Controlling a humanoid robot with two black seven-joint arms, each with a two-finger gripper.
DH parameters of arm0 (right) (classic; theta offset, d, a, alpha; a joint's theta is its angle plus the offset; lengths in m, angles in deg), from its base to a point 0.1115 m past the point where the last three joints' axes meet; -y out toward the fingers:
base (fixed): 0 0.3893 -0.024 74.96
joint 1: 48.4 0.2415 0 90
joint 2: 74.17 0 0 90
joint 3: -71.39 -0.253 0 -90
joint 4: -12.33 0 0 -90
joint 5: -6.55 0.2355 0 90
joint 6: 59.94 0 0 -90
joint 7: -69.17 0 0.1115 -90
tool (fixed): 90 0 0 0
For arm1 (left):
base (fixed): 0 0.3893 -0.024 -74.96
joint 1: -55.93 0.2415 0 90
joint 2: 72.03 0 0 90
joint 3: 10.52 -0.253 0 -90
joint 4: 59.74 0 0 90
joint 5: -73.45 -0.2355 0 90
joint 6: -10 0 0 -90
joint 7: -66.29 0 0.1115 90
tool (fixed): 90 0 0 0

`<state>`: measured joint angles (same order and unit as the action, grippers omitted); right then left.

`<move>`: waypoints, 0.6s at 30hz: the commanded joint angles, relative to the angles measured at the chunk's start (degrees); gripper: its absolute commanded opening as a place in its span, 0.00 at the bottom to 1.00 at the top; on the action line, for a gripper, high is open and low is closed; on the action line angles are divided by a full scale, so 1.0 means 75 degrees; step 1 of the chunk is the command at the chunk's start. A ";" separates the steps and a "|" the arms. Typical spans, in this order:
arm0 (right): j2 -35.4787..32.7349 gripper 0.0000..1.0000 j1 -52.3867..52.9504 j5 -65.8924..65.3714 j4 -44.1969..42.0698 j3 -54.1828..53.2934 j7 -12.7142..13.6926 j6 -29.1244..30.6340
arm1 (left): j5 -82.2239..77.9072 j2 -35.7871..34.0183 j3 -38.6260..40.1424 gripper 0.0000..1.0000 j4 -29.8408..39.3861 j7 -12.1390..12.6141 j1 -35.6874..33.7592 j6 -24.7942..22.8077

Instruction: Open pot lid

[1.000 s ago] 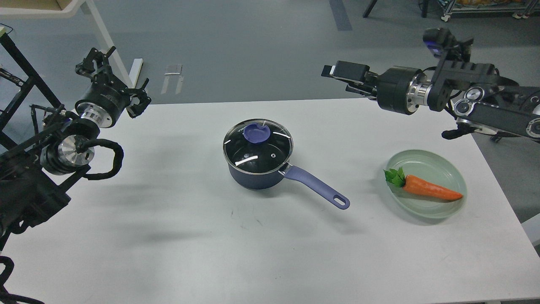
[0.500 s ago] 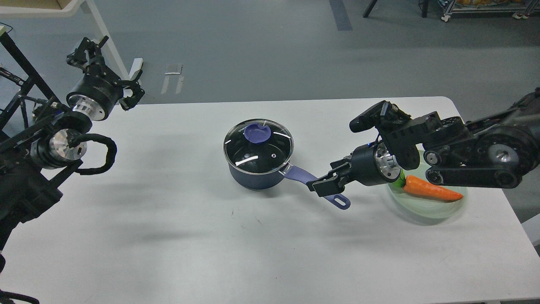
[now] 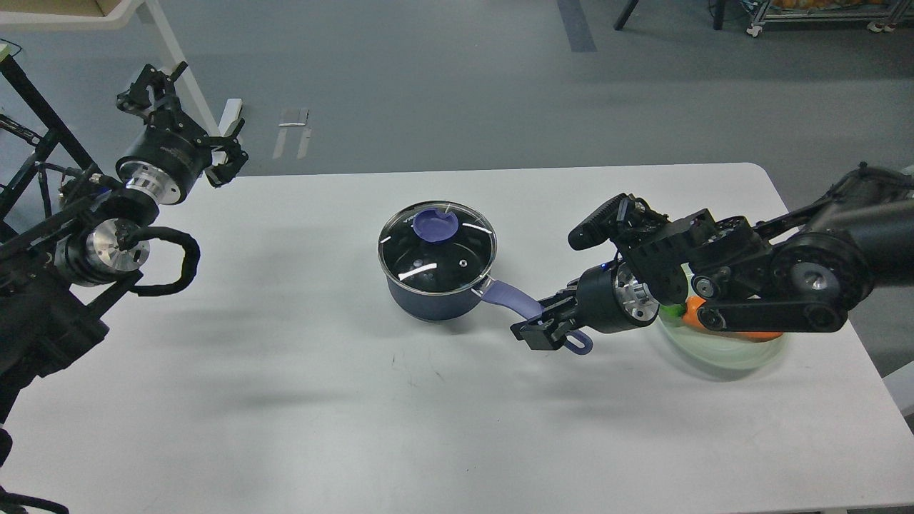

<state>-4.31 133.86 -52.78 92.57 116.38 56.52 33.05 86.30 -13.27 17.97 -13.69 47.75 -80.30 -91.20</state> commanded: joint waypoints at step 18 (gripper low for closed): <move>-0.0011 0.19 0.0085 0.0059 0.0001 -0.0011 -0.0001 0.0024 | -0.3784 0.0414 -0.0856 0.99 0.0083 0.0222 -0.1686 -0.0008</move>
<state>-4.46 134.17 -52.45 92.59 116.31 56.51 33.20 65.94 -12.00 14.46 -13.13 49.79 -89.83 -91.23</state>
